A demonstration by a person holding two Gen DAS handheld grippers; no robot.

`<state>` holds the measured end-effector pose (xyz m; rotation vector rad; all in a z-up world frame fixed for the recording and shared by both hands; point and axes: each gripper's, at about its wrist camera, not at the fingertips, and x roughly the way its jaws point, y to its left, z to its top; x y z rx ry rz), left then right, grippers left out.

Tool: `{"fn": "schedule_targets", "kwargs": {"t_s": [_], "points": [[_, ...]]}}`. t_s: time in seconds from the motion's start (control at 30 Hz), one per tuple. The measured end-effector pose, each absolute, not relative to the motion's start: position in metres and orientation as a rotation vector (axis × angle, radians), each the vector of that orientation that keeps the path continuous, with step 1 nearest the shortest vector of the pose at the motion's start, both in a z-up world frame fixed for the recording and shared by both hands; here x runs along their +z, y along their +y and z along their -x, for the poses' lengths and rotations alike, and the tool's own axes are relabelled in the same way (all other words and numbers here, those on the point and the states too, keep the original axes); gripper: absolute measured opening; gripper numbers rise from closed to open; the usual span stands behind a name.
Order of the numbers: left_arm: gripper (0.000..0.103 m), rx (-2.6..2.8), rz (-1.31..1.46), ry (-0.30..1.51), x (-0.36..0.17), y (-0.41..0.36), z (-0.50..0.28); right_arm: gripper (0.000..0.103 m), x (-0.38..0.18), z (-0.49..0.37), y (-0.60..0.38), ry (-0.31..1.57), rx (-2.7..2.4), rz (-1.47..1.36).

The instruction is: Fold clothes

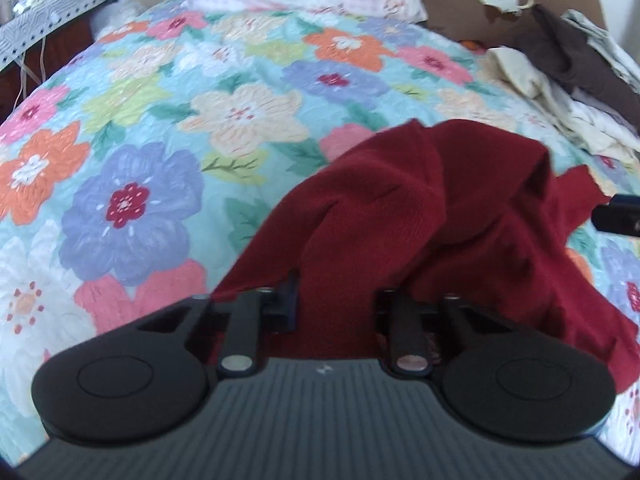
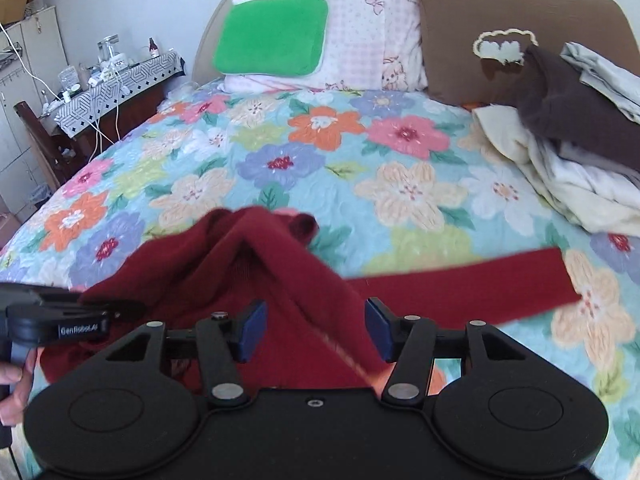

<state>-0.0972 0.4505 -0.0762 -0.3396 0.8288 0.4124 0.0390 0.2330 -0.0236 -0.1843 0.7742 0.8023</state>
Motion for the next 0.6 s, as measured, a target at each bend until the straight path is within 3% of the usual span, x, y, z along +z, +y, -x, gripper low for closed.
{"fn": "schedule_targets", "kwargs": {"t_s": [0.3,0.37,0.4,0.43,0.6], "points": [[0.019,0.481,0.664,0.613,-0.076,0.513,0.132,0.061,-0.047,-0.064,0.286,0.705,0.911,0.303],[0.019,0.516,0.655,0.603,-0.076,0.516,0.135,0.048,-0.049,-0.064,0.292,0.712,0.943,0.286],[0.019,0.540,0.638,0.609,-0.076,0.516,0.135,0.021,-0.048,-0.061,0.294,0.711,0.976,0.285],[0.019,0.569,0.604,0.629,-0.076,0.515,0.132,0.011,-0.047,-0.058,0.295,0.705,0.980,0.287],[0.025,0.569,0.604,0.690,-0.071,0.513,0.133,0.010,-0.022,-0.042,0.294,0.638,1.005,0.230]]}}
